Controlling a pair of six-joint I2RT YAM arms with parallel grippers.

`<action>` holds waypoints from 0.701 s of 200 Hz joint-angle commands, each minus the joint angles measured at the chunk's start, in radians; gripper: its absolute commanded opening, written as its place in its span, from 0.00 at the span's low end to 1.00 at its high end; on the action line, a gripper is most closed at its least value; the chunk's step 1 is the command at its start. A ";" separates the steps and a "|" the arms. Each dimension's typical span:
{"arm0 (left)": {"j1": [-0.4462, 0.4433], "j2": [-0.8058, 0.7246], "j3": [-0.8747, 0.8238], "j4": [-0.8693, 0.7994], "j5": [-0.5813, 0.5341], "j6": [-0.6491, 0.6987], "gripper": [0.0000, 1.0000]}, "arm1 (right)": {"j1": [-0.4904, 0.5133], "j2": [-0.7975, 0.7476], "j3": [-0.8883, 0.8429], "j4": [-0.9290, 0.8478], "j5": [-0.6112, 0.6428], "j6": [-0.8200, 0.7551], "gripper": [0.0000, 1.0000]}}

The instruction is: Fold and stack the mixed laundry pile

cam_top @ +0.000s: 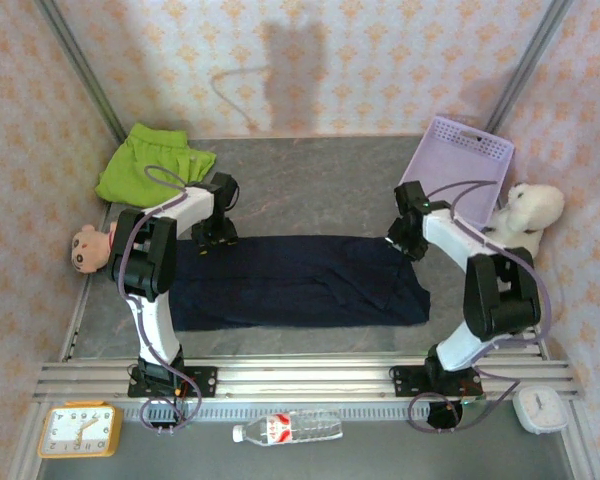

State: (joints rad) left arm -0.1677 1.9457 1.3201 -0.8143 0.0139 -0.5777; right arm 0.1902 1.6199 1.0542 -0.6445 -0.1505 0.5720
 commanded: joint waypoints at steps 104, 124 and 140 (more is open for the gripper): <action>0.010 -0.001 -0.018 -0.070 -0.047 0.011 0.67 | -0.111 0.058 0.138 0.009 0.020 -0.085 0.12; 0.007 -0.012 0.013 -0.076 0.005 0.016 0.68 | -0.071 -0.036 0.113 -0.008 -0.018 -0.136 0.31; -0.004 -0.023 0.034 -0.082 0.026 0.014 0.69 | -0.010 -0.114 0.075 -0.027 -0.044 -0.202 0.35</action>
State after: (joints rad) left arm -0.1677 1.9438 1.3273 -0.8295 0.0181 -0.5751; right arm 0.1051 1.6524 1.1572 -0.6189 -0.1646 0.4644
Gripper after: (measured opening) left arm 0.685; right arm 0.338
